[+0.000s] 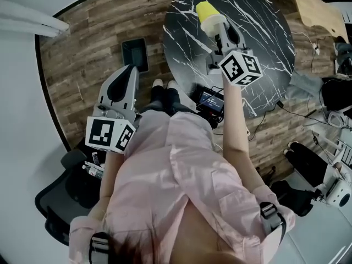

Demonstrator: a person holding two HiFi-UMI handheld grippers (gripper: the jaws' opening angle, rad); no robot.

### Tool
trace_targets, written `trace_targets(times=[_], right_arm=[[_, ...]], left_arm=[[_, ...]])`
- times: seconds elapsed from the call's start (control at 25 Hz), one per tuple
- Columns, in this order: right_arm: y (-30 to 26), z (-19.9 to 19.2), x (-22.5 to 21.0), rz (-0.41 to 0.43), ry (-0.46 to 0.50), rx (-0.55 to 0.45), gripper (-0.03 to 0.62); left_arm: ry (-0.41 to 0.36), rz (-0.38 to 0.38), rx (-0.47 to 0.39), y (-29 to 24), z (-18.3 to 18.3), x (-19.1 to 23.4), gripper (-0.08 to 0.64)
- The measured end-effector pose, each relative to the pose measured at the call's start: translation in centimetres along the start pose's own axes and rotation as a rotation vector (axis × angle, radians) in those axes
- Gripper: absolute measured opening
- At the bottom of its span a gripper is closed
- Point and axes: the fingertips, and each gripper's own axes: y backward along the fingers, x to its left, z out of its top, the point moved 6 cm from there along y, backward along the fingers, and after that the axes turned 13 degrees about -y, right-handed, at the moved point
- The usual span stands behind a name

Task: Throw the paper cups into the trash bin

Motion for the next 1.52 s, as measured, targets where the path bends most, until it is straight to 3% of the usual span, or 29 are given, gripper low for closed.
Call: trace_targets(times=[0.44,0.64,1.12,1.24,1.52], right_arm=[[-7.6,-6.8,2.0,0.086,-0.121,0.031,0.055],[-8.9,-7.9,1.1,0.074,-0.07,0.068,0.055],[3.3,-2.1,-4.2,-0.092,0.097,0.018,0.055],[6.3,-0.9,-4.5,-0.136,0.157,0.015,0.055],[12.8,1.8,-3.7,-0.228,0.19,-0.076,0.055]], left_arm=[[-0.017,-0.087,0.073,-0.2,-1.0,-0.6,0.015],[-0.013,-0.112,0.063,-0.2,-0.8,-1.2,0.015],[0.003,-0.087,0.028,1.4,-1.0,-1.0,0.015],[0.0,-0.092,0.011,1.5,-0.6,-1.1,0.015],[-0.008,-0.087,-0.021,1.9,-0.3,-1.1,0.015]])
